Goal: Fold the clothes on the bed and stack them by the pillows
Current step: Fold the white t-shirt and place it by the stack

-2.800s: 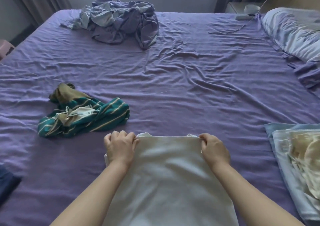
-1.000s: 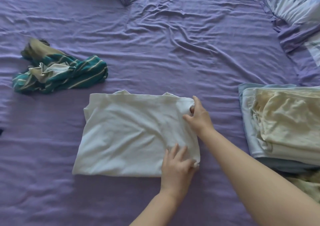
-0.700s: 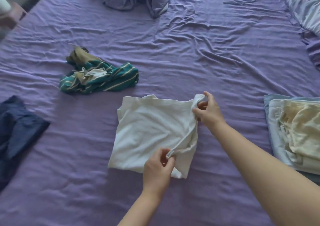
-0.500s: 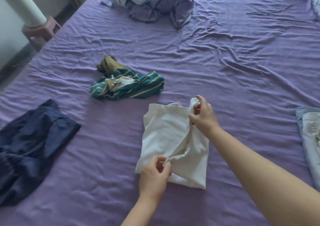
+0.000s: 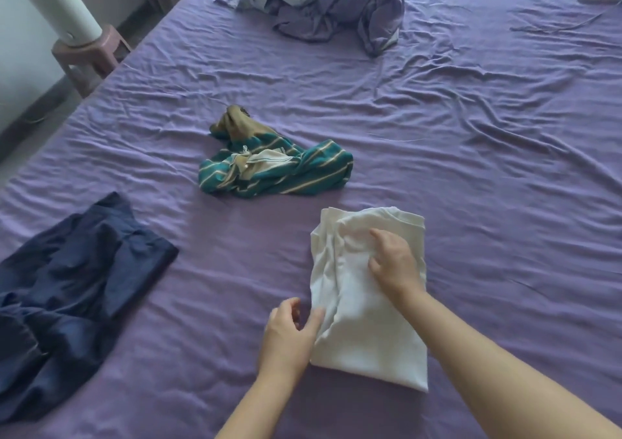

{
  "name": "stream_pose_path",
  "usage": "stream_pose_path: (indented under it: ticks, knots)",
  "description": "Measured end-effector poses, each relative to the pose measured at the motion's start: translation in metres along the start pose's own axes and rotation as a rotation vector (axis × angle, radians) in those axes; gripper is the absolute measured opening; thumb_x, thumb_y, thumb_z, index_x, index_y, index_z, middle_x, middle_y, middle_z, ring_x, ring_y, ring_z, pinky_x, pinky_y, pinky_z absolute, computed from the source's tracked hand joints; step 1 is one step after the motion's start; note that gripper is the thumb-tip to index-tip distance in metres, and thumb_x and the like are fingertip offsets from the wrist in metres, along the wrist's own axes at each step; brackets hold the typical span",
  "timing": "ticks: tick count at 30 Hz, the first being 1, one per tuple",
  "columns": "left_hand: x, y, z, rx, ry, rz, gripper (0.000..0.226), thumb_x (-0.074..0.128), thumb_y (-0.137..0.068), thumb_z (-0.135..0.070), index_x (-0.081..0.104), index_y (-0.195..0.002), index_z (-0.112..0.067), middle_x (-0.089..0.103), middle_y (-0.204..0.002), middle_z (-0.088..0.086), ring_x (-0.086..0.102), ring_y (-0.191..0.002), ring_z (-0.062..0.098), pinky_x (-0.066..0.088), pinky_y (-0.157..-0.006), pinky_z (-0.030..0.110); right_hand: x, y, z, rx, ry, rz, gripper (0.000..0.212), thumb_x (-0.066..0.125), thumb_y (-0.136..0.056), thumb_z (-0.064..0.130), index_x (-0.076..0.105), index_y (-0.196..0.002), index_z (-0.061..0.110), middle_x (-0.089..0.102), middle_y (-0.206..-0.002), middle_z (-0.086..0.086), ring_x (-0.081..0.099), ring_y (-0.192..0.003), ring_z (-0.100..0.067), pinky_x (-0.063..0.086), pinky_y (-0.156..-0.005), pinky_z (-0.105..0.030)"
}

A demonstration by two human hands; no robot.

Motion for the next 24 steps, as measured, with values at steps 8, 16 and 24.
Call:
stream_pose_path:
  ticks: [8,16,24]
  knots:
    - [0.040,-0.035,-0.057,-0.105,-0.220,0.069,0.090,0.071,-0.072,-0.048,0.027,-0.140,-0.009,0.046,-0.129,0.015,0.049,-0.118,0.033,0.044,-0.092,0.036,-0.012,0.050,-0.063,0.406,-0.112,-0.073,0.065,0.064,-0.084,0.021,0.032,-0.138,0.005,0.045,-0.131,-0.019,0.043,-0.121,-0.034,0.036,-0.097,-0.040]
    - [0.045,-0.028,-0.071,-0.164,0.402,0.235,0.025,0.067,-0.073,-0.020,0.063,-0.098,-0.020,0.072,-0.092,0.003,0.069,-0.081,0.023,0.058,-0.067,0.034,-0.025,0.063,-0.057,0.334,-0.378,-0.049,0.035,0.056,-0.088,0.019,0.053,-0.123,0.018,0.063,-0.112,-0.006,0.056,-0.107,-0.025,0.042,-0.087,-0.034]
    - [0.051,0.022,-0.104,0.100,0.277,0.416,0.037,0.064,-0.079,-0.013,0.064,-0.104,-0.040,0.073,-0.093,-0.014,0.069,-0.088,0.010,0.054,-0.081,0.033,-0.082,0.108,-0.073,0.248,-0.468,-0.058,0.046,0.048,-0.093,0.010,0.048,-0.136,0.026,0.057,-0.130,0.008,0.051,-0.120,-0.009,0.037,-0.101,-0.023]
Point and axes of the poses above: each hand's wrist, its own y-axis away from the middle knuckle, its own x-axis out of the palm, z = x × y, the point moved 6 cm from there along -y, towards the middle knuckle
